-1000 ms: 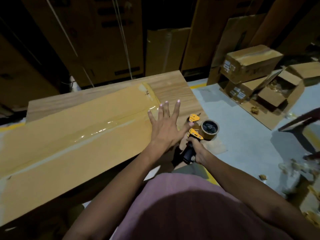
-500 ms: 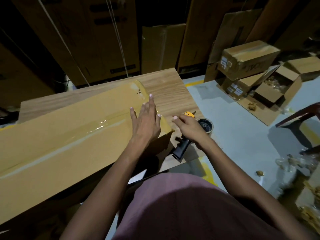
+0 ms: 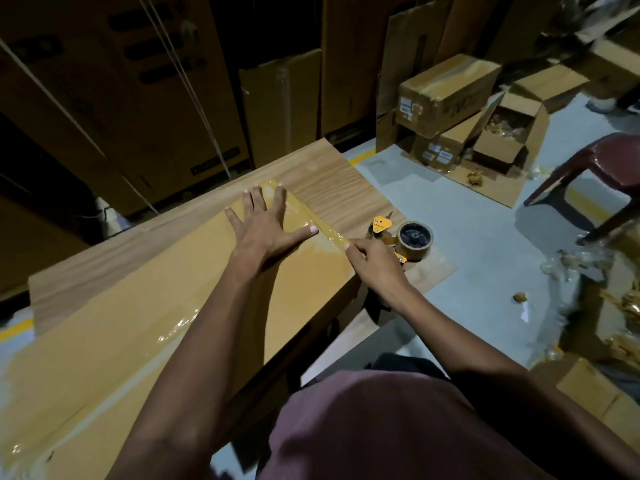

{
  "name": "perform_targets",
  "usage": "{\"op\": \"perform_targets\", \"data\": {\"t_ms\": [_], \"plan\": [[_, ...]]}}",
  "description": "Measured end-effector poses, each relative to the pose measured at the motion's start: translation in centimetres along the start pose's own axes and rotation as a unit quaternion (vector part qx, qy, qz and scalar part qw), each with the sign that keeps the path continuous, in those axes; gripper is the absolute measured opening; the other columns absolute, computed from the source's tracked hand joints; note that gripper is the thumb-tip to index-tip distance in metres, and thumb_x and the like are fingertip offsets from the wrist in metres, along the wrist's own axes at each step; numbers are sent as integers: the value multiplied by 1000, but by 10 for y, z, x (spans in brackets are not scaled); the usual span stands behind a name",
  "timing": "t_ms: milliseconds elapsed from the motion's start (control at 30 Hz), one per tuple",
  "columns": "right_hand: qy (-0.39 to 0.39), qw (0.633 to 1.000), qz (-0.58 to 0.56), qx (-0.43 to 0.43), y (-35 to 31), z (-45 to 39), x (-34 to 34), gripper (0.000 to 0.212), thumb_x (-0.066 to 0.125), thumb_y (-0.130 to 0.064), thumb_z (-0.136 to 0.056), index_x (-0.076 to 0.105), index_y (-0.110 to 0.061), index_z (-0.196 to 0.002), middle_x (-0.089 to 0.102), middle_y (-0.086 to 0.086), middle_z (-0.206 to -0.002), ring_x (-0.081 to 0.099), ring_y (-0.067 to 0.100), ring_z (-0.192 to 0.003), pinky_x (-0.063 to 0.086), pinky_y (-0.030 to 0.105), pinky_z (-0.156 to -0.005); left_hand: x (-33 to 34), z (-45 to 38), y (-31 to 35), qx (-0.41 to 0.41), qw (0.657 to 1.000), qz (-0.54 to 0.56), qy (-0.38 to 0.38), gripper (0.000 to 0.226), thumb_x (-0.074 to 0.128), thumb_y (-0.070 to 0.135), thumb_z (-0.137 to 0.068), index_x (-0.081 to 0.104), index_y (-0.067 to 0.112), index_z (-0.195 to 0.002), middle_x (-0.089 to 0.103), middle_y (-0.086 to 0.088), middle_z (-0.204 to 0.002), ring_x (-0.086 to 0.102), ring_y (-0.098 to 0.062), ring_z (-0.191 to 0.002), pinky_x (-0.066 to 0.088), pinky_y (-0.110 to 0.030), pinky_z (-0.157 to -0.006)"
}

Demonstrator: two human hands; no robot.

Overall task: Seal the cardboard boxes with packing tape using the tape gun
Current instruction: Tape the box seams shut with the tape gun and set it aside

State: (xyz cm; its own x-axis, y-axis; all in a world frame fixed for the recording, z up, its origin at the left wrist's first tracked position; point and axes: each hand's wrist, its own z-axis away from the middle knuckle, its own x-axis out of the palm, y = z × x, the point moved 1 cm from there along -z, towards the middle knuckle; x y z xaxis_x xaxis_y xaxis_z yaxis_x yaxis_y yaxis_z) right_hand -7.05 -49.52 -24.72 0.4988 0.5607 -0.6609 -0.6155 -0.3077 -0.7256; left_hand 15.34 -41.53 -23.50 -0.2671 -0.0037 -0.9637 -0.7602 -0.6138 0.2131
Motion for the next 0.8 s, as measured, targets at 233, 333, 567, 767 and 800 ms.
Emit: {"op": "perform_targets", "data": {"t_ms": [233,333,567,767,800], "plan": [[-50,995,82,17,-54,-61,17,53,40,-44,-108,51,-12,-67,53,5,-67,56,33,-78,41,39,-69,6,3,3,11,994,-19,108,72,19,61,-101,1,28,-163,31,-20,-159,28,-41,-145,19,-64,-117],[-73,994,85,16,-64,-76,24,53,40,-45,-108,45,-16,-64,54,9,-74,55,33,-82,39,39,-70,-6,-5,-3,4,991,-34,128,76,33,54,-102,3,19,-163,48,-18,-140,45,-37,-122,34,-51,-104],[-90,993,77,-30,-43,-69,22,42,37,-40,-110,69,-13,-113,72,12,-108,63,34,-102,51,43,-86,5,-19,-8,-46,994,-11,96,89,41,63,-94,13,12,-161,31,-18,-158,28,-36,-144,21,-51,-119],[-89,987,129,-35,-75,-105,40,39,36,-38,-109,61,-16,-89,67,12,-97,63,37,-96,46,40,-75,3,-21,-10,-51,993,-18,103,86,42,62,-93,25,9,-158,39,-15,-154,36,-33,-139,25,-47,-115],[-91,988,122,-40,-84,-112,44,39,35,-37,-109,64,-16,-93,67,14,-99,63,37,-97,45,40,-76,3,-20,-10,-53,993,-20,108,85,42,62,-93,26,9,-158,40,-15,-153,37,-33,-138,26,-46,-114]]}}
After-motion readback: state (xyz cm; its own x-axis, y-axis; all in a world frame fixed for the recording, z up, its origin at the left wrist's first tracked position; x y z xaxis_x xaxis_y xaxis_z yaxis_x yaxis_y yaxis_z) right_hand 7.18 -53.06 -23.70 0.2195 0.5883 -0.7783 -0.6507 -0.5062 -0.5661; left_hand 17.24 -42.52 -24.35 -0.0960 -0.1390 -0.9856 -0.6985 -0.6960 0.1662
